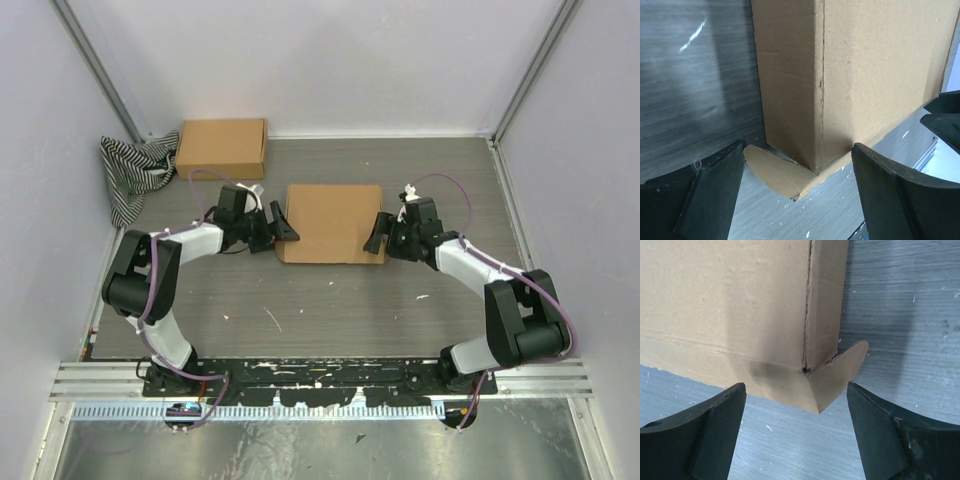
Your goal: Fold the paper box
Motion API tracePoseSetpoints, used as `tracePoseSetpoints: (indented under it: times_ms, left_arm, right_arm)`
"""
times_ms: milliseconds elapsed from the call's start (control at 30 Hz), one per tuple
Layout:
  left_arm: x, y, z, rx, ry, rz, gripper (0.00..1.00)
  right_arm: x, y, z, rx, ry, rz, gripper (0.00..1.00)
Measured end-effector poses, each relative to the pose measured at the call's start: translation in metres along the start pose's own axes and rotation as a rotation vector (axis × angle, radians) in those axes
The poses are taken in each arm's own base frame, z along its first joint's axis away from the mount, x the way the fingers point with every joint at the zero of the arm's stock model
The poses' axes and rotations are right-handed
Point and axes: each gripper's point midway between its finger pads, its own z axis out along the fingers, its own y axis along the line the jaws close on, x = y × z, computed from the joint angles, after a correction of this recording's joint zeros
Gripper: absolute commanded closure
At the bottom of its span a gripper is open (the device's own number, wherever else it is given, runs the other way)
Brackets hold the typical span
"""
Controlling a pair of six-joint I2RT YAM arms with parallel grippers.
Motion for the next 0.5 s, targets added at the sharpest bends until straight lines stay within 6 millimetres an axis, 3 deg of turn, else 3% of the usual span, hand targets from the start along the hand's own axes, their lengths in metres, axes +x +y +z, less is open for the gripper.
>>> tracePoseSetpoints:
  times_ms: [233,500]
  left_arm:
    - [0.005,-0.009,-0.016,0.022,-0.016,0.015,0.1]
    - [0.01,-0.012,-0.021,0.035,-0.015,0.02,0.11]
  right_arm:
    - [-0.008,0.009,-0.027,-0.019,-0.05,-0.022,0.16]
    - [-0.009,-0.007,-0.026,0.067,-0.061,-0.029,0.14]
